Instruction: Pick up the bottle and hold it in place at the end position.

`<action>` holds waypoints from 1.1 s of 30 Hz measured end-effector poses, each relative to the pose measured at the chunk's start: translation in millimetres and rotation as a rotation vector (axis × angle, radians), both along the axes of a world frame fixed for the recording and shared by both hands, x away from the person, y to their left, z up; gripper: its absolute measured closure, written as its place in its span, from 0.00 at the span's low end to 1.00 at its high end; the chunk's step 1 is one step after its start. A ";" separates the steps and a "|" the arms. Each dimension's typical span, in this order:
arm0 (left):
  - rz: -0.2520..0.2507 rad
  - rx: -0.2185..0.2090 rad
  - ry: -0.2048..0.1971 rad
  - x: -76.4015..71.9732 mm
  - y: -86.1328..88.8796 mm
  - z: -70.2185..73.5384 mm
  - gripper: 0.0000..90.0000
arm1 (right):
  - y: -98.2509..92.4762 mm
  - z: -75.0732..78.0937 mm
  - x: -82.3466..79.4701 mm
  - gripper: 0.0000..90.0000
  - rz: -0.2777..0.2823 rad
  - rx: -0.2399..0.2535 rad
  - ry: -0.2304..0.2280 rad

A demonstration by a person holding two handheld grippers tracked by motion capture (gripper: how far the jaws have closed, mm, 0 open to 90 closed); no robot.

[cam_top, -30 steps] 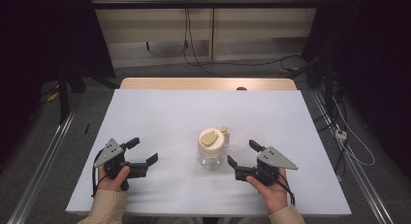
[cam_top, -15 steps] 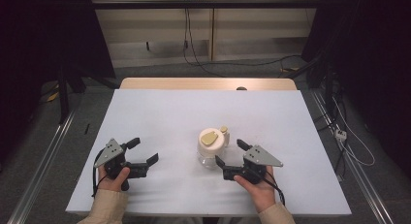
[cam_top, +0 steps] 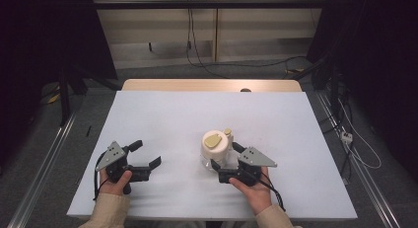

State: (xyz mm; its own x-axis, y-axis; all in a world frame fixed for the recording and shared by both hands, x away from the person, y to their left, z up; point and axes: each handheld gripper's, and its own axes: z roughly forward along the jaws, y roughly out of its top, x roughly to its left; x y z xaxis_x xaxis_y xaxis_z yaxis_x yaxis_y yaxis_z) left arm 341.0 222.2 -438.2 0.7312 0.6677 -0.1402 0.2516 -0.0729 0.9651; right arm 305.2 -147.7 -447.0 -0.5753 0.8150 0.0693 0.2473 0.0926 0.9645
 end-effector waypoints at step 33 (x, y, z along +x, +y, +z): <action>-0.005 0.005 -0.004 -1.7 3.3 0.0 0.03 | 25.2 -7.2 27.2 0.03 -0.030 0.006 0.042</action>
State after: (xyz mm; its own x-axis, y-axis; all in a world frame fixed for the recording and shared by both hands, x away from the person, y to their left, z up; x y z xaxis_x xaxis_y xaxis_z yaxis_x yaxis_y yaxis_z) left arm 339.3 225.5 -438.2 0.7354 0.6643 -0.1337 0.2473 -0.0794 0.9657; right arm 332.4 -122.5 -454.2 -0.5473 0.8312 0.0979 0.2902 0.0788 0.9537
